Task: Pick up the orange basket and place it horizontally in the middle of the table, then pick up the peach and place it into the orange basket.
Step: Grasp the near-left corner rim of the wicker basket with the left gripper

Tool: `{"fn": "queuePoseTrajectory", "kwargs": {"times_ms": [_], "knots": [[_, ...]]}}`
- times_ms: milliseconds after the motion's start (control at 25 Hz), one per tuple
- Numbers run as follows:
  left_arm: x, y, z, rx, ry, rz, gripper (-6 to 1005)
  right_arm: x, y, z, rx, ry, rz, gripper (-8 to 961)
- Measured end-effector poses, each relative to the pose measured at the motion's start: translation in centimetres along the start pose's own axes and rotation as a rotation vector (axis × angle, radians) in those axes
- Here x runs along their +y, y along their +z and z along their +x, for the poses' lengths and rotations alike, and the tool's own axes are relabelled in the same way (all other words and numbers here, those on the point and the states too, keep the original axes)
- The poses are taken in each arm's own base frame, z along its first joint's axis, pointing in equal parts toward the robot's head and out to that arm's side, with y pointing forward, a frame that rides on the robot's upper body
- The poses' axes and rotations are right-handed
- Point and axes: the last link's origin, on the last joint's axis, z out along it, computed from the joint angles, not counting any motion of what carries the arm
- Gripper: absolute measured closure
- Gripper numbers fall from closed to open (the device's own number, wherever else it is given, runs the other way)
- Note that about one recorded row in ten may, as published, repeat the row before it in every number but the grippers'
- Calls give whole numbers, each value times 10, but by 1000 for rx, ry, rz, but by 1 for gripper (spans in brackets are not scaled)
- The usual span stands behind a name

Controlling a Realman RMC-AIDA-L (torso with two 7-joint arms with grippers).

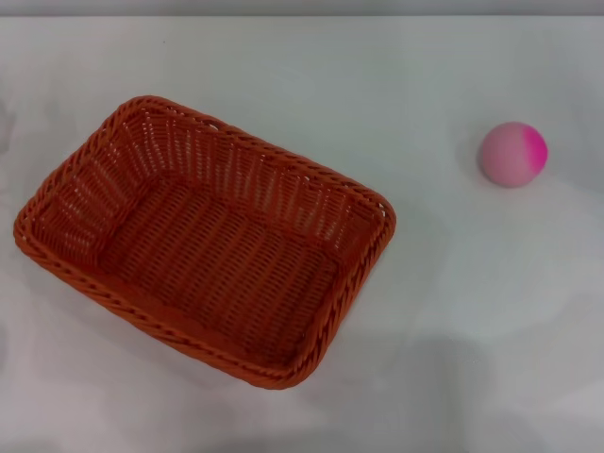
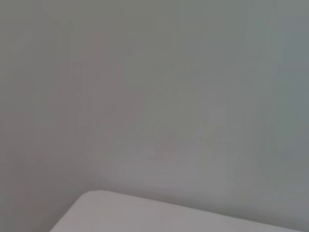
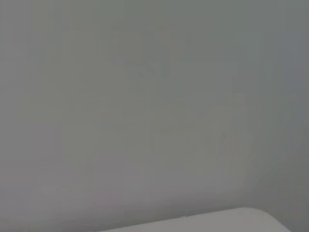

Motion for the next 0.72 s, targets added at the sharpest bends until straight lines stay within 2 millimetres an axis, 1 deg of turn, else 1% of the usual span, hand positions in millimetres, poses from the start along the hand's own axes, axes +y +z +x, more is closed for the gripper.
{"fn": "queuePoseTrajectory", "kwargs": {"times_ms": [80, 200, 240, 360, 720], "knots": [[1, 0, 2, -6, 1, 0, 122, -2, -1, 0, 0, 2, 4, 94], [9, -1, 13, -38, 4, -7, 122, -5, -2, 3, 6, 12, 12, 94], [9, -1, 13, -38, 4, -7, 122, -6, -3, 3, 7, 14, 15, 94], [14, -2, 23, -68, 14, 6, 122, -7, -3, 4, 10, 16, 19, 94], [26, -6, 35, -277, 20, 92, 123, -10, -5, 6, 13, 17, 26, 95]]}}
